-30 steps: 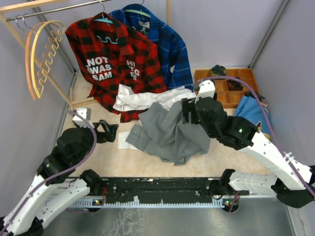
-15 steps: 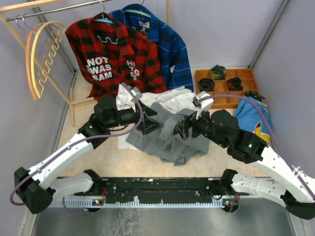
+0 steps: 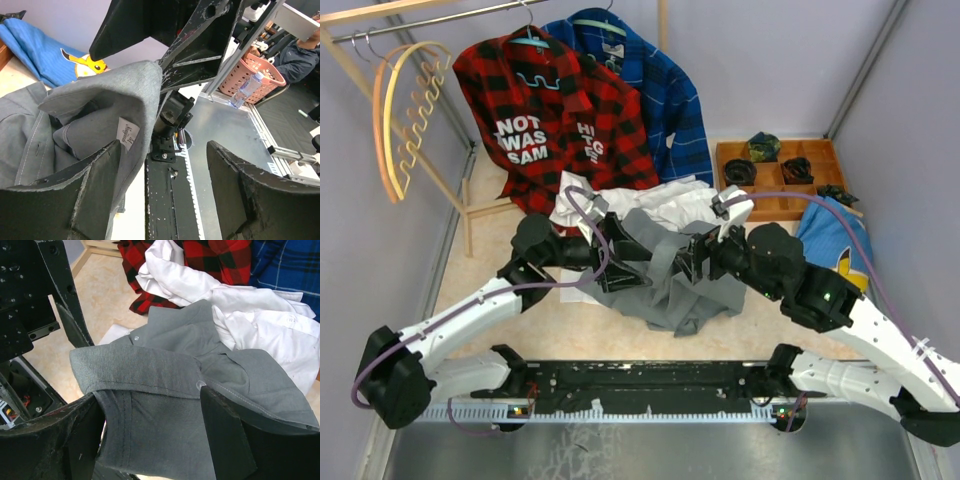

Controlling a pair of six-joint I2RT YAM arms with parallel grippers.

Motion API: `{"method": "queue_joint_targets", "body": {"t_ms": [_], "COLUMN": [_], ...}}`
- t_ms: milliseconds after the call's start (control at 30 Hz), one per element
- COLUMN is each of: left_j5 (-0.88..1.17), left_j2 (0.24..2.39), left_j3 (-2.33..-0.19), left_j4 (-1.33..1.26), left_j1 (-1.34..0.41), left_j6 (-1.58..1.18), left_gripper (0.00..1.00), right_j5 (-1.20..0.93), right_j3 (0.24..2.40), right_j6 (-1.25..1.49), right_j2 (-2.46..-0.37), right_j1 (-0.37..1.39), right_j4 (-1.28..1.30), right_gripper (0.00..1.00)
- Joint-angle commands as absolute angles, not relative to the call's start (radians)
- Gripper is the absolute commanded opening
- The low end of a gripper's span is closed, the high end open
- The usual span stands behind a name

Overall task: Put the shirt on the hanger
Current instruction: Adjust the shirt at the center of the board.

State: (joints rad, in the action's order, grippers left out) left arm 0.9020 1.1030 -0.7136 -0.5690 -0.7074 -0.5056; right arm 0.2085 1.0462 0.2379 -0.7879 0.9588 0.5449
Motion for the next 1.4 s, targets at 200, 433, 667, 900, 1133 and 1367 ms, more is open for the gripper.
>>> {"method": "queue_joint_targets", "body": {"t_ms": [200, 433, 667, 900, 1133, 1367], "left_j5": [0.83, 0.806, 0.556, 0.29, -0.022, -0.059], "left_j2": [1.155, 1.177, 1.177, 1.285, 1.451, 1.465], "left_j3": [-0.738, -0.808, -1.251, -1.86, -2.415, -2.402], "left_j4": [-0.604, -0.526, 0.067, 0.491, 0.659, 0.644], "left_j1": [-0.728, -0.733, -0.713, -0.68, -0.681, -0.68], "left_j6": [-0.493, -0.459, -0.214, -0.122, -0.085, -0.051], "left_gripper": [0.56, 0.11, 0.0, 0.0, 0.0, 0.0], "right_j5": [0.174, 0.181, 0.187, 0.225, 0.36, 0.225], "right_j3": [1.034, 1.049, 1.202, 1.235, 1.198, 1.175], "right_j6": [0.281, 0.295, 0.215, 0.196, 0.225, 0.164], "right_j2": [-0.798, -0.799, -0.771, -0.634, -0.574, -0.592], "right_j1": [0.956, 0.956, 0.956, 0.956, 0.956, 0.956], "right_j4": [0.43, 0.448, 0.605, 0.607, 0.646, 0.662], "right_gripper": [0.73, 0.73, 0.85, 0.92, 0.93, 0.92]}}
